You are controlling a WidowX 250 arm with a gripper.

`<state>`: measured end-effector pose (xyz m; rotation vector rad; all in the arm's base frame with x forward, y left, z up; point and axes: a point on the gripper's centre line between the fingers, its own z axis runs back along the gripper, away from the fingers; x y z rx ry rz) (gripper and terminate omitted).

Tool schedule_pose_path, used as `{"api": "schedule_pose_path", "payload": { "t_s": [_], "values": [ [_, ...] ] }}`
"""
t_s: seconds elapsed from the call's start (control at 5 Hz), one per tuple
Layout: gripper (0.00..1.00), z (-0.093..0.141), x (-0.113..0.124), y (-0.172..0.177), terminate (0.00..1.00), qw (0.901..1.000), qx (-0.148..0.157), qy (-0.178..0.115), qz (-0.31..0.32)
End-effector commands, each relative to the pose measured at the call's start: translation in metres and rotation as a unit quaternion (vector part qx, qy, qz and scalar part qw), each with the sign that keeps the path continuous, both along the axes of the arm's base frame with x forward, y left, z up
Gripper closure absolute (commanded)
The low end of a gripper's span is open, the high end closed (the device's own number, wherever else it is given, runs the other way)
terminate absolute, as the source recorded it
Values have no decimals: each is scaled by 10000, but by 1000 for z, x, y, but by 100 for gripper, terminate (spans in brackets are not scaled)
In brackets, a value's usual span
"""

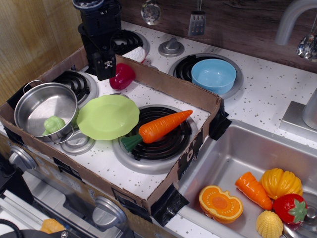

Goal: Put carrot on plate

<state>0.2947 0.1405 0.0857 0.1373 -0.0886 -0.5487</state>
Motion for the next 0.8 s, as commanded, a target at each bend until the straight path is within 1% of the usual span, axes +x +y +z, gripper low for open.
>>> {"api": "schedule_pose_path", "payload": {
  "t_s": [0.0,0.2,0.4,0.6],
  "values": [
    [0,0,0,0,0,10000,0,0,0],
    [0,8,-10,-16,0,9989,-28,-172,434],
    [0,16,-22,-40,0,9951,90,-268,949],
    [0,15,-33,-67,0,9873,74,-432,1524]
  ]
}}
